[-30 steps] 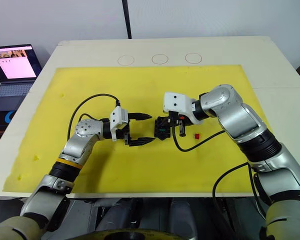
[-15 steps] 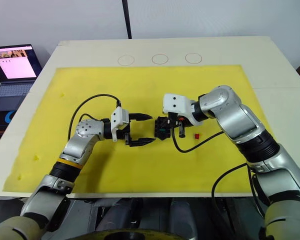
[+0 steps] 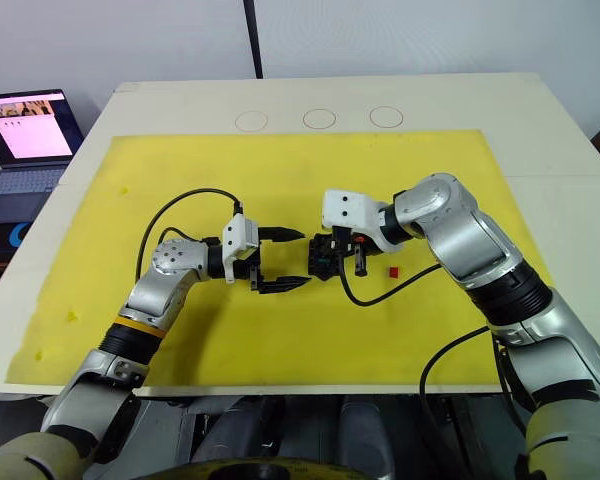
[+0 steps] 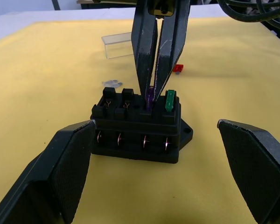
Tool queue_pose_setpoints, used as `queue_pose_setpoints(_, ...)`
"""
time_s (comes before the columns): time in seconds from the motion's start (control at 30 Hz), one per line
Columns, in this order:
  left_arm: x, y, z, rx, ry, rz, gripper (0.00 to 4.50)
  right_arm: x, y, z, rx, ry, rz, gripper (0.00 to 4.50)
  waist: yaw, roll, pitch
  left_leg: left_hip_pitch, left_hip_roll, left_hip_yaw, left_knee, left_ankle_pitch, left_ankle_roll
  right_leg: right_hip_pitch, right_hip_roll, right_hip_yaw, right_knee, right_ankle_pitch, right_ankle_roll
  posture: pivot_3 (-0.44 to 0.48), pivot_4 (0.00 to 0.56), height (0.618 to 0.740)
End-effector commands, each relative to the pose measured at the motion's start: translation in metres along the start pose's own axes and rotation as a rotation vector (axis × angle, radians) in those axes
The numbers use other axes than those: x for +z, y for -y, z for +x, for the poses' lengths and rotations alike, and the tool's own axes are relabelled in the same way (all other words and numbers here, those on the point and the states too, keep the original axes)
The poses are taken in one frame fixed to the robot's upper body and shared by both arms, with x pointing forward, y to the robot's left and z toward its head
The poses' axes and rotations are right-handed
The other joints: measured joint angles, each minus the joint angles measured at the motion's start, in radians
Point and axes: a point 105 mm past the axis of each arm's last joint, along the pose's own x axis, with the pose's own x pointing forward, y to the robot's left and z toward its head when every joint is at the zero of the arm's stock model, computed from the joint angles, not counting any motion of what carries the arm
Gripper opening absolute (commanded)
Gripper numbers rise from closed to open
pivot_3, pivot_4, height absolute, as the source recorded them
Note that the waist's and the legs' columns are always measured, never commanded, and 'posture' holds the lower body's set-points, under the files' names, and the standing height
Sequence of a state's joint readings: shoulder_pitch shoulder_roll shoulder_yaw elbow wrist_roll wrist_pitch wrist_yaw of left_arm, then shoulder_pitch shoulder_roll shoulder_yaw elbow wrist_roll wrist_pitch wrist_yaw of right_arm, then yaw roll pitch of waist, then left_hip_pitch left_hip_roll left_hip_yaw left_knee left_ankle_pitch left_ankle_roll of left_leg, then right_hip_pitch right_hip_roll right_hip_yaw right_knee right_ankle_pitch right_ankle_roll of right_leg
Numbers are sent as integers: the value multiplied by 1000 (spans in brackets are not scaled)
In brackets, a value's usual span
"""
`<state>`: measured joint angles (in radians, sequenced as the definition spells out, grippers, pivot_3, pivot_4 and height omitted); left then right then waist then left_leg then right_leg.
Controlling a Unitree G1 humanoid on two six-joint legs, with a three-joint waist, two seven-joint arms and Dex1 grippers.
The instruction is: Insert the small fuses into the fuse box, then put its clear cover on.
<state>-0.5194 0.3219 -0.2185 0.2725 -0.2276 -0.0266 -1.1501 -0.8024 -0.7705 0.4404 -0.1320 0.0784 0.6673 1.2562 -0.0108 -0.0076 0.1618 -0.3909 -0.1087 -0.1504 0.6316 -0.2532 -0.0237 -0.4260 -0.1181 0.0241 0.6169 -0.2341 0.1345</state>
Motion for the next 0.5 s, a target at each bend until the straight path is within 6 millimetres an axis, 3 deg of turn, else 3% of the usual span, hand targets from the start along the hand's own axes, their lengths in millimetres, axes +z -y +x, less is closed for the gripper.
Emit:
queue_pose_setpoints(0.03, 8, -2, 2, -8, 15, 36, 4417, 2, 0, -1, 1, 0, -23, 0, 0, 0, 0, 0, 0, 0, 0, 0, 0, 0, 0, 0, 0, 0, 0, 0, 150, 740)
queue_pose_setpoints(0.07, 8, -2, 2, -9, 13, 37, 4500, 3, 0, -2, 4, 9, -25, 402, 0, 0, 0, 0, 0, 0, 0, 0, 0, 0, 0, 0, 0, 0, 0, 0, 150, 740)
queue_pose_setpoints(0.13, 8, -2, 2, -10, 12, 37, 4500, 5, 1, -2, -2, 22, -22, 738, 0, 0, 0, 0, 0, 0, 0, 0, 0, 0, 0, 0, 0, 0, 0, 0, 150, 740)
queue_pose_setpoints(0.17, 7, -1, 2, -11, 12, 37, 4500, 5, 1, -3, -6, 25, -21, 1257, 0, 0, 0, 0, 0, 0, 0, 0, 0, 0, 0, 0, 0, 0, 0, 0, 150, 740)
queue_pose_setpoints(0.23, 7, -1, 2, -13, 13, 37, 4500, 6, 2, -4, -14, 32, -14, 1632, 0, 0, 0, 0, 0, 0, 0, 0, 0, 0, 0, 0, 0, 0, 0, 0, 150, 740)
queue_pose_setpoints(0.5, 7, -2, 3, -14, 11, 40, 4500, 11, 9, -11, -44, 69, 12, 1632, 0, 0, 0, 0, 0, 0, 0, 0, 0, 0, 0, 0, 0, 0, 0, 0, 150, 740)
